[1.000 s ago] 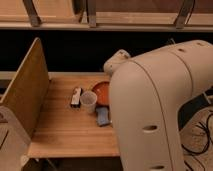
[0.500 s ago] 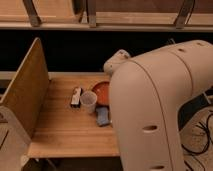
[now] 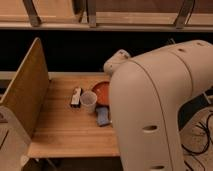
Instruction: Place the eraser on the white sponge
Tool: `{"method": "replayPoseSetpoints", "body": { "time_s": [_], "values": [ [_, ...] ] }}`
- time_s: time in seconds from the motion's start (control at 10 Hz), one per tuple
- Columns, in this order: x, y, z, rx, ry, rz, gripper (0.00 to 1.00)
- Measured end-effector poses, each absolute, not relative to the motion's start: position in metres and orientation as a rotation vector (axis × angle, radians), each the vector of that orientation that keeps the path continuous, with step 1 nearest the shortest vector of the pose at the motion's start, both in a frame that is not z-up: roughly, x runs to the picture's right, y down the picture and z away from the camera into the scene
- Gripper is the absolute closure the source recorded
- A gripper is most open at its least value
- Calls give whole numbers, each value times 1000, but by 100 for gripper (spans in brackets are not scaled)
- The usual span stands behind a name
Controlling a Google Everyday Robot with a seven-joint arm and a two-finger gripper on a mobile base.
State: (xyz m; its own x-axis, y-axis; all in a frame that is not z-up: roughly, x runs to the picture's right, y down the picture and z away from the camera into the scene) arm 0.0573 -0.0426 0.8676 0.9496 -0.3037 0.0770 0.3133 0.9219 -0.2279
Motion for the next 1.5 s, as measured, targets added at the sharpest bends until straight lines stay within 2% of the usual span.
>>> {"method": "replayPoseSetpoints", "body": {
  "time_s": [0.4, 0.7, 1.0, 1.5],
  "values": [
    [44, -58, 865, -207, -55, -387, 20],
    [-24, -101, 856, -95, -167, -547, 20],
    [-69, -106, 855, -49, -309, -624, 20],
    [-72, -121, 865, -19, -367, -537, 20]
  ]
}}
